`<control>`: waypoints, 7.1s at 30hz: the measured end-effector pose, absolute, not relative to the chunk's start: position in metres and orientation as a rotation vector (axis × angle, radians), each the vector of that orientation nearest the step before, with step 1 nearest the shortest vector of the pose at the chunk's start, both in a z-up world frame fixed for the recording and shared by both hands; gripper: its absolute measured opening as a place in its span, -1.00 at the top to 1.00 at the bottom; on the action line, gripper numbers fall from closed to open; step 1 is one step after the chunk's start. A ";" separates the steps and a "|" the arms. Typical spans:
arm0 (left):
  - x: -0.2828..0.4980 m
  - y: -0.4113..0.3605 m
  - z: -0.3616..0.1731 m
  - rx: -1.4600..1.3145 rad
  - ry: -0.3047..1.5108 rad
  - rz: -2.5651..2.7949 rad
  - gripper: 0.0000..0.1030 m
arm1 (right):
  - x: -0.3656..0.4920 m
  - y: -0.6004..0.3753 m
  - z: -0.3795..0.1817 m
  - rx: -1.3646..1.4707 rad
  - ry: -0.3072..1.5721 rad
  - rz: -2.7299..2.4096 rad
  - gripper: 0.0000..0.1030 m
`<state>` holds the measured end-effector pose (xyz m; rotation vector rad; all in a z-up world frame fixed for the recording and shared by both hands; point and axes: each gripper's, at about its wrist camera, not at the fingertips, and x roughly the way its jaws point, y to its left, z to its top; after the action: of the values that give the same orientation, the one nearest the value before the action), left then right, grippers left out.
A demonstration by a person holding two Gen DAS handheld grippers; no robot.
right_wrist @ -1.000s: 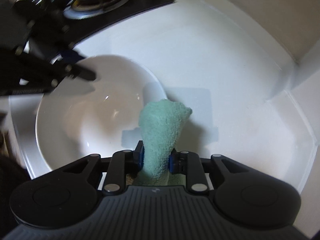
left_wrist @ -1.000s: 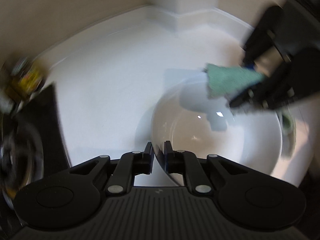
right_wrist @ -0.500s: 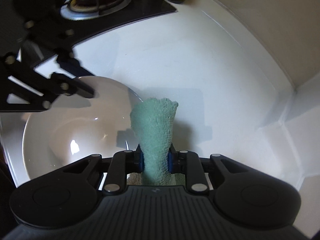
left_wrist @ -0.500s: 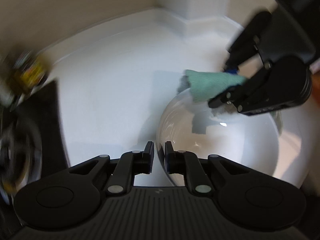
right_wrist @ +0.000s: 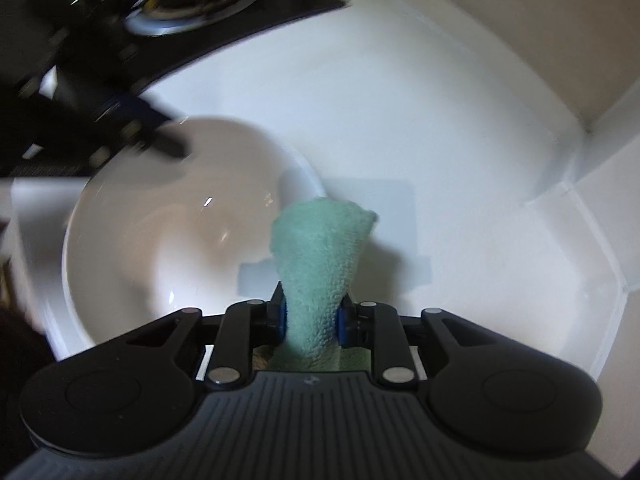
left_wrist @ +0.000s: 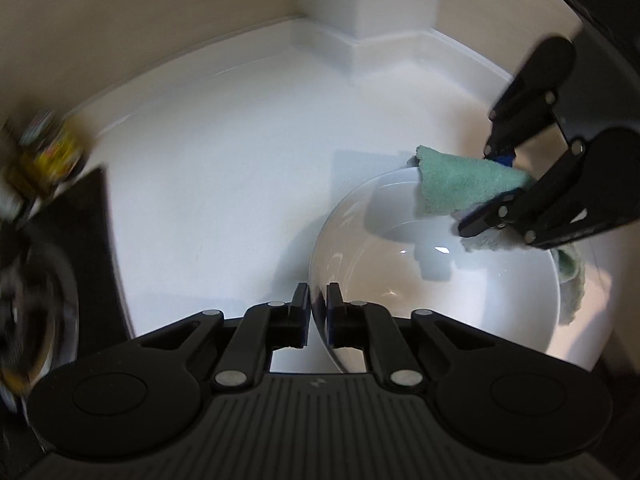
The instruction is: Clean bowl
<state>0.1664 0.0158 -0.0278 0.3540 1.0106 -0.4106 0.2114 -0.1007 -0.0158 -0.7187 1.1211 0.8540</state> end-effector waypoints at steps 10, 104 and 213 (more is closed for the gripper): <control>0.181 0.010 -0.027 0.403 1.004 -0.464 0.83 | 0.223 -0.075 -0.021 -0.840 1.049 0.842 0.61; 0.176 -0.002 -0.035 0.386 1.002 -0.388 0.81 | 0.218 -0.074 -0.021 -0.823 1.033 0.864 0.59; 0.135 0.042 -0.025 0.047 0.973 -0.300 0.84 | 0.197 -0.049 -0.031 -0.532 1.149 0.932 0.77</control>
<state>0.1353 0.0415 -0.0253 0.0466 0.9733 -0.2999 0.1967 -0.0495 -0.0312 -0.5324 1.1489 0.9315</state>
